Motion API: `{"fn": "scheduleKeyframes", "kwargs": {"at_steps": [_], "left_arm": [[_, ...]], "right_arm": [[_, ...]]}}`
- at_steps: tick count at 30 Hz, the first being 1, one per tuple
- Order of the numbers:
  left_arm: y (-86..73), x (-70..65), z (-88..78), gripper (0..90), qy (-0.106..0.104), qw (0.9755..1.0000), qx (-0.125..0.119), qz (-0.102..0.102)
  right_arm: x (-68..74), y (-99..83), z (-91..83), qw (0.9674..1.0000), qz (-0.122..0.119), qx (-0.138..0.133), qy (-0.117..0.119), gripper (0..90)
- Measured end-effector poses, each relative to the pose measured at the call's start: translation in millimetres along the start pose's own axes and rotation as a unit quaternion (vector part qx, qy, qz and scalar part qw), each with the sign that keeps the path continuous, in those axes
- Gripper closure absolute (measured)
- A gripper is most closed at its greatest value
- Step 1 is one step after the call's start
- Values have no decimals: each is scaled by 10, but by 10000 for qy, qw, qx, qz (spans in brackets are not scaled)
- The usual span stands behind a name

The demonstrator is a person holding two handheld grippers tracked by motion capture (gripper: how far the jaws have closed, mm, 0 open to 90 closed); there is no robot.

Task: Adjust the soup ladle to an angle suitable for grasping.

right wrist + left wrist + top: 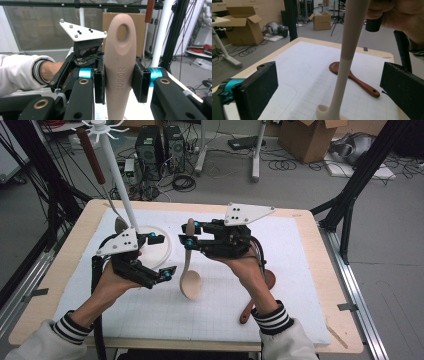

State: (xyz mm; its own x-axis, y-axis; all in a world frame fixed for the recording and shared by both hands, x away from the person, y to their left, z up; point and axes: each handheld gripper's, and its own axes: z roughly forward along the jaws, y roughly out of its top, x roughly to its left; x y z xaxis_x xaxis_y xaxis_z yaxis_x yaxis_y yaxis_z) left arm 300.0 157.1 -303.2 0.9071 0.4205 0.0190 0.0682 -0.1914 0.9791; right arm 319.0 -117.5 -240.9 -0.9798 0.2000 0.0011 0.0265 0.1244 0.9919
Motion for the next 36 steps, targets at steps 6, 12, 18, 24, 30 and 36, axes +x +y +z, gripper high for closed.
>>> {"fn": "scheduleKeyframes", "kwargs": {"at_steps": [6, 12, 18, 24, 30, 36], "left_arm": [[53, -54, 18, 22, 68, 9999, -127, -38], [90, -78, 31, 22, 331, 9992, -214, 15], [144, -124, 24, 107, 560, 9976, -395, 71], [187, -171, 48, 163, 722, 9961, -475, 164], [207, -195, 61, 298, 802, 9950, -564, 177], [216, -209, 90, 383, 908, 9943, -518, 194]], "right_arm": [[76, 39, 86, 9994, -77, -10, -340, 681], [83, 50, 145, 9981, 210, -83, -567, 680], [115, 51, 199, 9964, 264, -80, -798, 680], [131, 57, 230, 9947, 269, -102, -983, 681], [134, 54, 254, 9936, 312, -96, -1083, 680], [133, 52, 266, 9930, 338, -126, -1120, 680]]}}
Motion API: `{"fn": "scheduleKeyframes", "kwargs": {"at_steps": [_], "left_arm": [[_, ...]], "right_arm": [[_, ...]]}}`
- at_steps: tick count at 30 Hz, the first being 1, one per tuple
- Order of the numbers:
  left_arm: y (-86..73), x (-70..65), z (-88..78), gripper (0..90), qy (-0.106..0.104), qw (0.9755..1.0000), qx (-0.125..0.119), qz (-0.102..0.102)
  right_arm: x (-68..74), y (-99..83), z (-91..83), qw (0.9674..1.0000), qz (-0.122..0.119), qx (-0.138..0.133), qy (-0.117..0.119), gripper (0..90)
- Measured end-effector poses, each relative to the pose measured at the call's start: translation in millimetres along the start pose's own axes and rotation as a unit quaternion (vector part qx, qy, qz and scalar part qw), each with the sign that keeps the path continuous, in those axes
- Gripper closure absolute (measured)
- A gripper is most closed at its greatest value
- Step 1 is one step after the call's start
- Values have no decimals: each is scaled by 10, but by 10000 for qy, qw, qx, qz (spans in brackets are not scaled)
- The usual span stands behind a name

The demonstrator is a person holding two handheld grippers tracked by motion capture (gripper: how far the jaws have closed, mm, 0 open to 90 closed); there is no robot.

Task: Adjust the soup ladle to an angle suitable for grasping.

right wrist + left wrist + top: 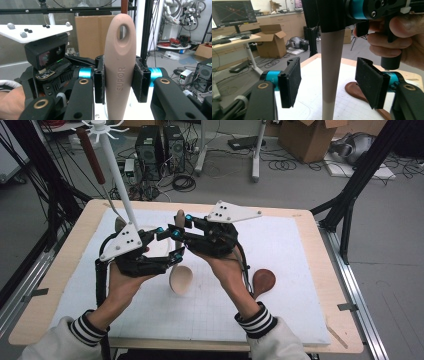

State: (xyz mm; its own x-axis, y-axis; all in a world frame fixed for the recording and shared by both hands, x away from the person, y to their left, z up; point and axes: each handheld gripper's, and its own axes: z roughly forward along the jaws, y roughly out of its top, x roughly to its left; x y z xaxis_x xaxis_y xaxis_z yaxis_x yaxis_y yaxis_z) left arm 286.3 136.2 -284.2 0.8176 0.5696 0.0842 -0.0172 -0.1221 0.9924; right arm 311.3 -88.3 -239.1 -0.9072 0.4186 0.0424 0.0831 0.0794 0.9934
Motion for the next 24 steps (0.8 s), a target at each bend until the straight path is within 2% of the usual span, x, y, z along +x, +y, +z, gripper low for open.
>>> {"fn": "scheduleKeyframes", "kwargs": {"at_steps": [4, 9, 15, 24], "left_arm": [[10, -28, 22, 421, 106, 9999, -14, -3], [33, -38, 36, 492, 220, 9996, -155, -59], [43, -56, 67, 538, 298, 9995, -98, -62], [56, -52, 90, 591, 465, 9988, -37, -126]], "right_arm": [[7, -3, 12, 10000, 2, 19, -61, 680], [10, -3, 24, 10000, -37, -15, -83, 680], [16, -3, 25, 9999, -2, -12, -139, 681], [39, -5, 47, 9992, -10, -22, -388, 681]]}}
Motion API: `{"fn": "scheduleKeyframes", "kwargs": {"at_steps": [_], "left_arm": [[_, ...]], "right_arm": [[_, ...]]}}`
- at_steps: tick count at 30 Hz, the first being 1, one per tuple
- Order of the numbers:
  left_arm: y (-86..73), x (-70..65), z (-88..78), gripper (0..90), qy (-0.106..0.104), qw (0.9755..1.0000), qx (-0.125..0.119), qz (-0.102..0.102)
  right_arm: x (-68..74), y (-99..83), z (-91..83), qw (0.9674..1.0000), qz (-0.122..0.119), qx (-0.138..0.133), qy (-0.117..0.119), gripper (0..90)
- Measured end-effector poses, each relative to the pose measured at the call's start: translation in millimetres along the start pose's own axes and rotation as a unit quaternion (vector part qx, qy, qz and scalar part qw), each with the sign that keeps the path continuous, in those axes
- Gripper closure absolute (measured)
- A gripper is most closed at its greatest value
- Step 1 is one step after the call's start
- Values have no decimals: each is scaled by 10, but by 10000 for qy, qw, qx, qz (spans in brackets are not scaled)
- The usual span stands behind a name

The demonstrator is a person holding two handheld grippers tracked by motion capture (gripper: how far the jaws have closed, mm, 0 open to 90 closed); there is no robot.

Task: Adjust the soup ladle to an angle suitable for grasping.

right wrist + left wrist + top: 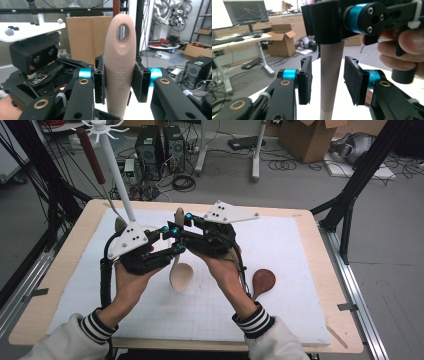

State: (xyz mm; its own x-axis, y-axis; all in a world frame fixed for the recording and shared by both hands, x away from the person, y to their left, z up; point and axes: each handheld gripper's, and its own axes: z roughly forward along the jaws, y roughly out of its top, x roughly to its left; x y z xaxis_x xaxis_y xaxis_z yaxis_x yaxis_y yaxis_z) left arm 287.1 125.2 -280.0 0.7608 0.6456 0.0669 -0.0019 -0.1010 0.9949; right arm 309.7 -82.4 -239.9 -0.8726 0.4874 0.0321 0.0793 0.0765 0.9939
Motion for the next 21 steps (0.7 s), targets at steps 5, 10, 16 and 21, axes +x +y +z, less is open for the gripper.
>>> {"fn": "scheduleKeyframes", "kwargs": {"at_steps": [5, 10, 16, 21], "left_arm": [[5, -2, 7, 597, 55, 10000, 29, -3], [12, 9, 12, 613, 102, 9999, 21, -15], [11, 12, 16, 717, 62, 10000, 1, 6], [17, -3, 15, 740, 89, 9999, 5, 84]], "right_arm": [[14, -5, 19, 10000, 16, -27, -84, 681], [27, -6, 36, 9999, 28, -76, -116, 681], [38, -5, 37, 9999, 32, -87, -145, 681], [31, -6, 37, 9999, 39, -100, -116, 680]]}}
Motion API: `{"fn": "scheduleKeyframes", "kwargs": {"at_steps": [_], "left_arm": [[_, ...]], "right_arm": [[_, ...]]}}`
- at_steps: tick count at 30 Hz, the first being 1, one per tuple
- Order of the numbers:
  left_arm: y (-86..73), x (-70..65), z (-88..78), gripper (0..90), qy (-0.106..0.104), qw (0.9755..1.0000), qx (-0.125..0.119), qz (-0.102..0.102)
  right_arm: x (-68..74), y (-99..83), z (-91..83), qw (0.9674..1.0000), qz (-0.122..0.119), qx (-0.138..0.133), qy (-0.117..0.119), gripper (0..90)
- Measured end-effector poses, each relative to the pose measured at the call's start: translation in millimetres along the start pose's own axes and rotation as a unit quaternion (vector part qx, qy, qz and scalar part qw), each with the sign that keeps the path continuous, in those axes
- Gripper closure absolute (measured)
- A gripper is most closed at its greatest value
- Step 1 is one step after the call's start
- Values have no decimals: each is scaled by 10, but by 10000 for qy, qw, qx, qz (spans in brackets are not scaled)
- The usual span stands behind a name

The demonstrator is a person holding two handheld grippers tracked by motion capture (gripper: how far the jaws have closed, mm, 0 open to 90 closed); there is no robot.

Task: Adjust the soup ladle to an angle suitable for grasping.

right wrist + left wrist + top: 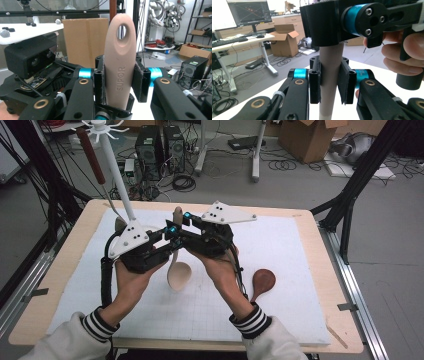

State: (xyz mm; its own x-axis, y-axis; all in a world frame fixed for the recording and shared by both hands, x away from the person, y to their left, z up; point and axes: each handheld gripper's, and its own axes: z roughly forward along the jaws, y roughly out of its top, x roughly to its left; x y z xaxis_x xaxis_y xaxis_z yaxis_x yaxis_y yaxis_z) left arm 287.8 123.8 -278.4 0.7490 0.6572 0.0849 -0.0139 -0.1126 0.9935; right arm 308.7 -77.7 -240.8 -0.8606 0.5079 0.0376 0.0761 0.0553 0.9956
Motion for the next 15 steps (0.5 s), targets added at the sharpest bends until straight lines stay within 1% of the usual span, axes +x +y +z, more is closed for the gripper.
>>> {"fn": "scheduleKeyframes", "kwargs": {"at_steps": [4, 7, 10, 15], "left_arm": [[7, -8, -8, 744, 40, 10000, -27, 60], [12, -12, -13, 747, 19, 10000, -41, 55], [19, -17, -7, 748, 48, 10000, -55, 54], [30, -9, -11, 750, 14, 9999, -47, 105]], "right_arm": [[2, 0, -1, 10000, -24, -44, 36, 679], [0, 1, -3, 9999, -51, -90, 70, 679], [1, -3, 3, 9999, -44, -140, 64, 677], [-7, -1, -3, 9998, -40, -174, 92, 665]]}}
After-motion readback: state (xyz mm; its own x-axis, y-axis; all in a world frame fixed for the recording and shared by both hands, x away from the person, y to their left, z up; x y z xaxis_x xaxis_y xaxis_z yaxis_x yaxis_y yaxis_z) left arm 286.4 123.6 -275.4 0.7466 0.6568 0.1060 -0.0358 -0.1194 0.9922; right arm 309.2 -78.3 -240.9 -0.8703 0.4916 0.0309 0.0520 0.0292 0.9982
